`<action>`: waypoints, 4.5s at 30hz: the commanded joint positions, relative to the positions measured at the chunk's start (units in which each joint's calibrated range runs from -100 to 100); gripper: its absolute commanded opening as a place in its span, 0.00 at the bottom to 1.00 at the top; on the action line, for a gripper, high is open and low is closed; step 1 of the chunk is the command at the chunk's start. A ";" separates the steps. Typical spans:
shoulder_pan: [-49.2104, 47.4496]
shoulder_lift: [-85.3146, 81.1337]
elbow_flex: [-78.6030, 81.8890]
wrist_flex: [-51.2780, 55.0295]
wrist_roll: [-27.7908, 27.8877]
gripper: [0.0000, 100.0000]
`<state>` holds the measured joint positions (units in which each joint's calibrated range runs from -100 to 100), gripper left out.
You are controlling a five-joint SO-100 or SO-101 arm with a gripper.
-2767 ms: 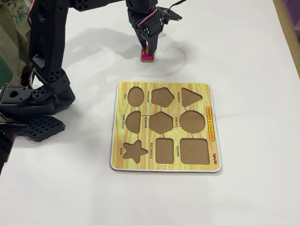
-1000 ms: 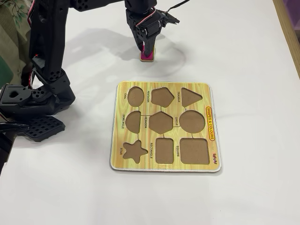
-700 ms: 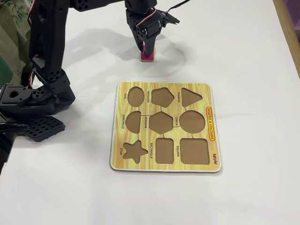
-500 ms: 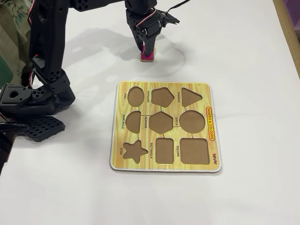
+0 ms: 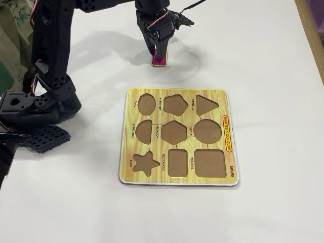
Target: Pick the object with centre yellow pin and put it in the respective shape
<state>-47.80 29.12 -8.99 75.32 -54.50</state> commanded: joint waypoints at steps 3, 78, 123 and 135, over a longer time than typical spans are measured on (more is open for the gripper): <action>1.32 -0.84 -2.16 -0.56 0.00 0.10; 1.41 -0.92 -2.25 -2.55 0.10 0.10; 0.83 -3.18 -1.26 -6.70 0.10 0.10; -0.05 -2.76 -1.80 -7.21 0.10 0.10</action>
<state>-47.05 29.12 -8.99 68.64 -54.50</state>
